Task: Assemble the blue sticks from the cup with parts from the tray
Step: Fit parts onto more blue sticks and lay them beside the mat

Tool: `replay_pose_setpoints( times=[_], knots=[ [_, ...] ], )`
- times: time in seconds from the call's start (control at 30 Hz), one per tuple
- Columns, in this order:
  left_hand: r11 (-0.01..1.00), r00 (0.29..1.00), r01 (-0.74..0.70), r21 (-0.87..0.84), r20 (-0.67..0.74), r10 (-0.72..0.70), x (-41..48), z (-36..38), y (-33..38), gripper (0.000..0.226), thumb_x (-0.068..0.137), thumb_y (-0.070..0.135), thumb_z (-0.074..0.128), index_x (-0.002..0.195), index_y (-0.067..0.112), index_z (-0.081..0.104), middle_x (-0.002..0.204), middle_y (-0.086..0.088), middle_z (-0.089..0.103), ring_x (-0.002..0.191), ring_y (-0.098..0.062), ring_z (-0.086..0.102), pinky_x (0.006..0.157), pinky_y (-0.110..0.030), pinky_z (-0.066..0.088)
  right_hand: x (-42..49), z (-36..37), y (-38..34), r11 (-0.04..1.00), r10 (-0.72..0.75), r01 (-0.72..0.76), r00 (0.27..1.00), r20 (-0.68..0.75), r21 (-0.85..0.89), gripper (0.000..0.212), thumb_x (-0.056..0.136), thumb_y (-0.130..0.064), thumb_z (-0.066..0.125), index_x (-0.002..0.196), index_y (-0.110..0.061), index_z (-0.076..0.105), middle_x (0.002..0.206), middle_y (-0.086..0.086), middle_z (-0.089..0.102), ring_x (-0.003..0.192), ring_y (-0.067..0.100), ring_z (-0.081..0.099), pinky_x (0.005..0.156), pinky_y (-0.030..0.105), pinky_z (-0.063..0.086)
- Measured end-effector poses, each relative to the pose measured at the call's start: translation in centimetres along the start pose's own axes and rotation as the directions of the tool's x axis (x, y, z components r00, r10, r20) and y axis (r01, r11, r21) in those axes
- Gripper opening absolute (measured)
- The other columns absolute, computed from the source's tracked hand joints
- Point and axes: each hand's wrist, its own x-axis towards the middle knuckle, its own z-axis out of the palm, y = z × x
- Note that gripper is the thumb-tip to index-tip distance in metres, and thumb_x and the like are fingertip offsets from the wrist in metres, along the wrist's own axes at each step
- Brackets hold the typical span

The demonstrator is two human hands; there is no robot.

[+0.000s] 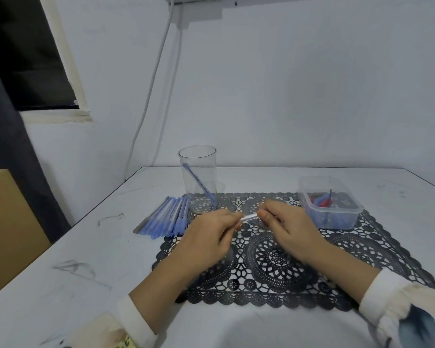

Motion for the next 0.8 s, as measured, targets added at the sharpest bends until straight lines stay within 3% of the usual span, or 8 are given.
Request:
replay_pose_setpoints(
  times=[0.13,0.37,0.53,0.6,0.67,0.73,0.8],
  knots=[
    [0.999,0.998,-0.026,0.047,-0.051,0.029,0.0,0.0,-0.4,0.028,0.083,0.01,0.067,0.11,0.016,0.068,0.092,0.006,0.072,0.074,-0.008,0.065,0.074,-0.028,0.056,0.0,0.3,-0.4,1.0,0.031,-0.031,0.999,0.028,-0.001,0.038,0.091,-0.049,0.034,0.065,-0.026,0.05,0.052,-0.007,0.049,0.052,0.009,0.047,0.052,0.026,0.039],
    [0.99,0.978,-0.092,0.106,-0.176,0.109,-0.1,-0.3,-0.5,0.031,0.065,-0.001,0.079,0.092,0.014,0.074,0.081,0.007,0.073,0.07,-0.004,0.067,0.073,-0.01,0.048,0.4,0.1,-1.8,0.973,0.21,-0.22,0.97,0.118,0.076,0.039,0.096,-0.031,0.045,0.058,-0.019,0.048,0.048,-0.006,0.046,0.046,0.004,0.041,0.052,0.025,0.036],
    [0.982,0.96,-0.143,0.121,-0.223,0.168,-0.1,-0.3,-0.7,0.032,0.065,-0.002,0.079,0.093,0.013,0.074,0.08,0.006,0.073,0.071,-0.006,0.067,0.072,-0.015,0.052,0.5,0.2,-2.4,0.9,0.349,-0.372,0.927,0.135,0.229,0.044,0.096,-0.033,0.044,0.054,-0.02,0.048,0.044,-0.002,0.049,0.045,0.012,0.05,0.057,0.031,0.045],
    [0.98,0.96,-0.149,0.133,-0.22,0.176,0.0,-0.3,-1.0,0.022,0.074,0.005,0.074,0.095,0.013,0.073,0.081,0.005,0.072,0.071,-0.008,0.066,0.069,-0.02,0.053,0.0,0.9,-2.7,0.811,0.422,-0.428,0.9,0.11,0.399,0.038,0.095,-0.03,0.046,0.06,-0.017,0.052,0.05,0.0,0.054,0.05,0.018,0.055,0.057,0.035,0.049],
    [0.979,0.964,-0.134,0.153,-0.207,0.164,0.1,-0.5,-1.3,0.018,0.083,0.018,0.062,0.097,0.013,0.072,0.081,0.004,0.07,0.07,-0.011,0.063,0.066,-0.022,0.052,-0.5,1.9,-3.3,0.798,0.435,-0.421,0.898,0.073,0.431,0.028,0.096,-0.027,0.045,0.072,-0.018,0.057,0.063,0.002,0.061,0.058,0.02,0.059,0.06,0.037,0.05],
    [0.983,0.965,-0.087,0.163,-0.229,0.124,0.1,-0.5,-1.9,0.022,0.085,0.019,0.058,0.101,0.012,0.071,0.082,0.002,0.068,0.07,-0.011,0.061,0.063,-0.024,0.052,-1.0,2.4,-3.5,0.885,0.356,-0.366,0.93,0.087,0.287,0.018,0.096,-0.031,0.043,0.093,-0.023,0.059,0.083,-0.001,0.065,0.074,0.018,0.061,0.071,0.035,0.05],
    [0.994,0.949,0.021,0.108,-0.316,0.014,0.2,-0.7,-2.4,0.025,0.085,0.013,0.06,0.11,0.012,0.067,0.086,0.0,0.066,0.074,-0.011,0.059,0.064,-0.027,0.052,-1.3,2.5,-3.3,0.962,0.263,-0.272,0.944,0.2,0.02,0.033,0.095,-0.041,0.039,0.121,-0.024,0.052,0.114,-0.005,0.059,0.102,0.007,0.054,0.092,0.029,0.044]
  ],
)
